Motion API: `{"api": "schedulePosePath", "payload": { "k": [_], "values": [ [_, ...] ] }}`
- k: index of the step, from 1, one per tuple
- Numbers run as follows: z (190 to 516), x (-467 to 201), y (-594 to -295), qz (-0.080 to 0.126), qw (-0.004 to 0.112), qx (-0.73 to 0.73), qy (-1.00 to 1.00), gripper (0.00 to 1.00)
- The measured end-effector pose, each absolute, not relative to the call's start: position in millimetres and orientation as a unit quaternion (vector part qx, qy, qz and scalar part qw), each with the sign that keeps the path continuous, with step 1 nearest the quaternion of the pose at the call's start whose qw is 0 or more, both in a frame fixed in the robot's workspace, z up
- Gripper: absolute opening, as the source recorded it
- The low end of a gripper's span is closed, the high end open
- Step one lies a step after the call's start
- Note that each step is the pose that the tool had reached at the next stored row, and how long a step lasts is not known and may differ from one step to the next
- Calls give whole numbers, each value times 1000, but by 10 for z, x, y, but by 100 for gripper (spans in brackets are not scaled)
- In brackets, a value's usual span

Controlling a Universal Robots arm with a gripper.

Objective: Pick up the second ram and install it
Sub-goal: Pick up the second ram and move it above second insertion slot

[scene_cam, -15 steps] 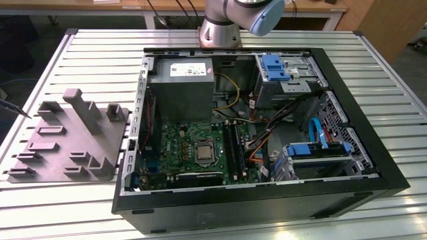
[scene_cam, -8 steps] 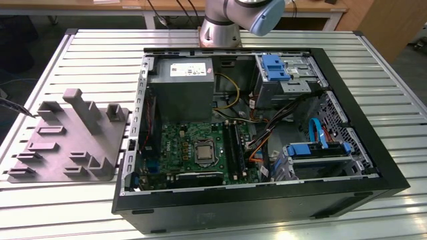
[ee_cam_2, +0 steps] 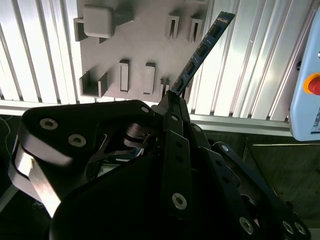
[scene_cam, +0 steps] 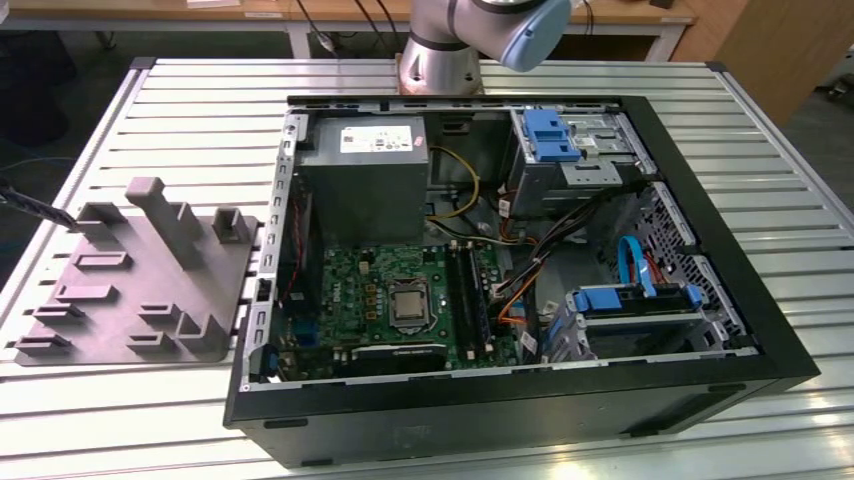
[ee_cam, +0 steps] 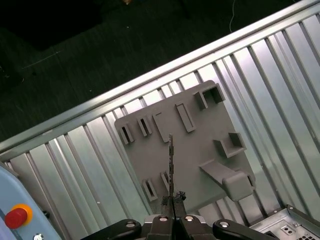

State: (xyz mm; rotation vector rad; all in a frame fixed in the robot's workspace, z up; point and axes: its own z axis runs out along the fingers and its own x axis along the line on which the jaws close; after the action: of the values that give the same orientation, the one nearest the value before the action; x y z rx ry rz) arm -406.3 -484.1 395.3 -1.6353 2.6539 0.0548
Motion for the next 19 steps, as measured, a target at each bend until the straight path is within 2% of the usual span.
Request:
{"api": "schedulePosePath", "payload": {
  "k": [19],
  "values": [
    [3953, -3822, -4841, 18, 12, -530, 848, 11]
  ]
}}
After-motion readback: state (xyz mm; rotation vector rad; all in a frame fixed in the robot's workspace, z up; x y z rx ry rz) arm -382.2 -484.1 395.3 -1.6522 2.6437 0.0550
